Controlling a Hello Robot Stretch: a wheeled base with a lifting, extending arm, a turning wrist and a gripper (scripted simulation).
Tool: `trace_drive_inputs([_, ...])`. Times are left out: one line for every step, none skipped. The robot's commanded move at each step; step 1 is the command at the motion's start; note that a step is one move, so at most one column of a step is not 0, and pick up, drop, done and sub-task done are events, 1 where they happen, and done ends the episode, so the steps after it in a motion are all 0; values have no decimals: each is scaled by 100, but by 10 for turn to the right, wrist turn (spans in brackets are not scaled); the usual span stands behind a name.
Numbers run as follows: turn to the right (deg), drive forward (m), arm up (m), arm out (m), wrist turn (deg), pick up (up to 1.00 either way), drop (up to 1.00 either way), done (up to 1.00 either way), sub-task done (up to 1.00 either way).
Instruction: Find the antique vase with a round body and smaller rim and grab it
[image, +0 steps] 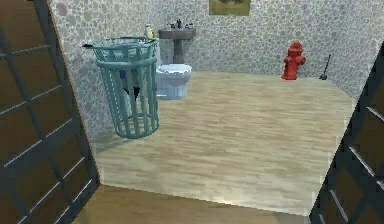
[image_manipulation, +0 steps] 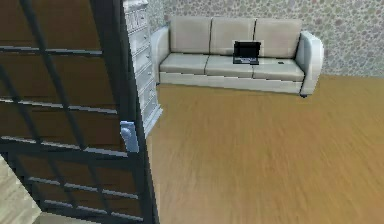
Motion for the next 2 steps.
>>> trace_drive_inputs([60, 0, 0, 0, 0, 0, 0, 0, 0])
trace_drive_inputs([0, 40, 0, 0, 0, 0, 0, 0, 0])
